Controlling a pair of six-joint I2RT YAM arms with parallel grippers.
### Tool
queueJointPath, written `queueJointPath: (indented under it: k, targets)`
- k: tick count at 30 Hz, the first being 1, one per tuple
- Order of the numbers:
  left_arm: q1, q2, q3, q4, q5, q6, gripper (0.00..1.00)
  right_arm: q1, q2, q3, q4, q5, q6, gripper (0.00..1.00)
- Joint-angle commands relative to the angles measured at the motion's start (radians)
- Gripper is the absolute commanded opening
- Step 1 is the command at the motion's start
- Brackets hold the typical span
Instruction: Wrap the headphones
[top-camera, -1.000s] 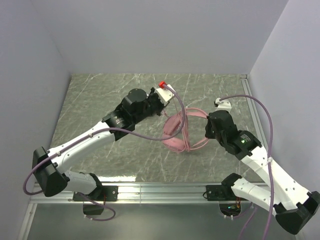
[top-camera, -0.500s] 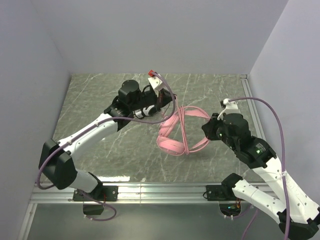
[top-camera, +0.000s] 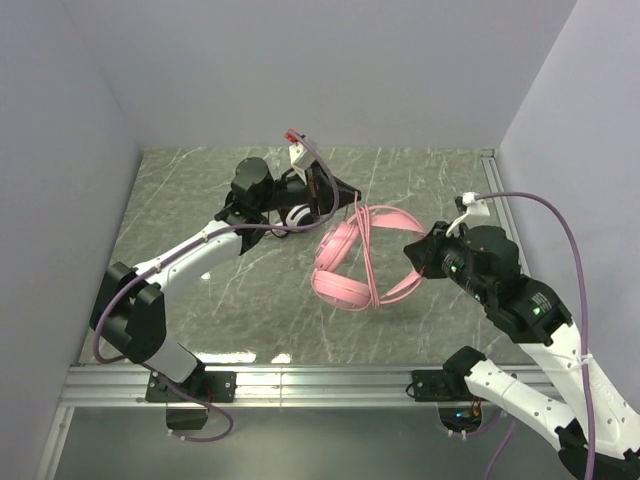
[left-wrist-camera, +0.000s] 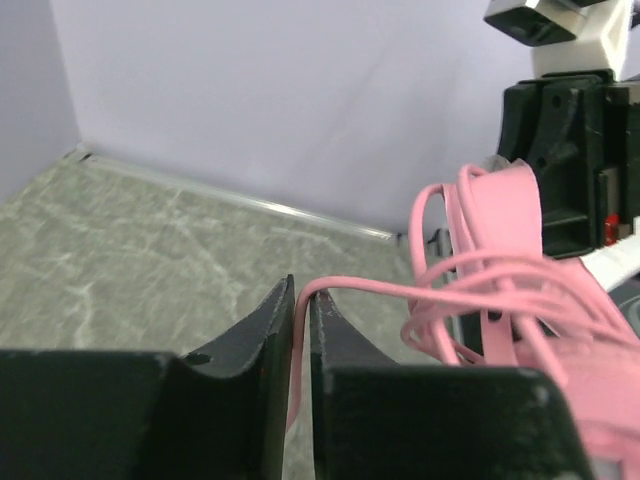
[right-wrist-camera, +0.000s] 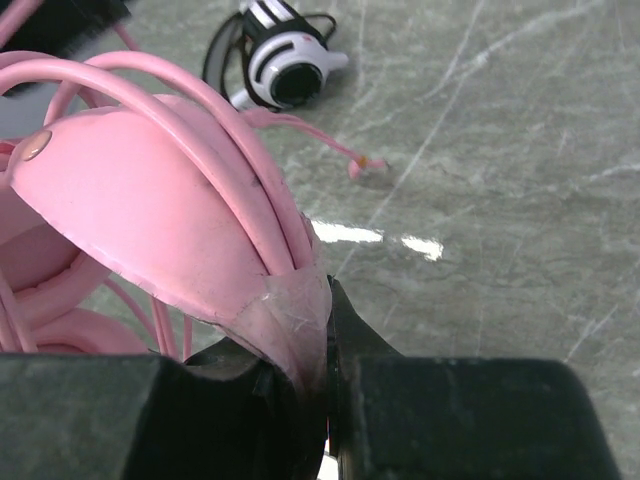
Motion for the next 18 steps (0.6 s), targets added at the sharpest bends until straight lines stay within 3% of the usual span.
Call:
queueJointPath:
  k: [1,13,18]
  targets:
    - [0.016,0.004,-0.036,0.189,0.032,-0.115,0.16,0.013,-0.015,0.122,0.078,-0.083,0.039,0.00]
    - [0.016,0.045,-0.170,0.620,0.106,-0.375,0.26,0.013,0.096,0.347,0.017,-0.020,0.030,0.00]
    - [0.011,0.081,-0.185,0.730,0.096,-0.446,0.40,0.013,0.128,0.441,0.008,-0.011,0.031,0.00]
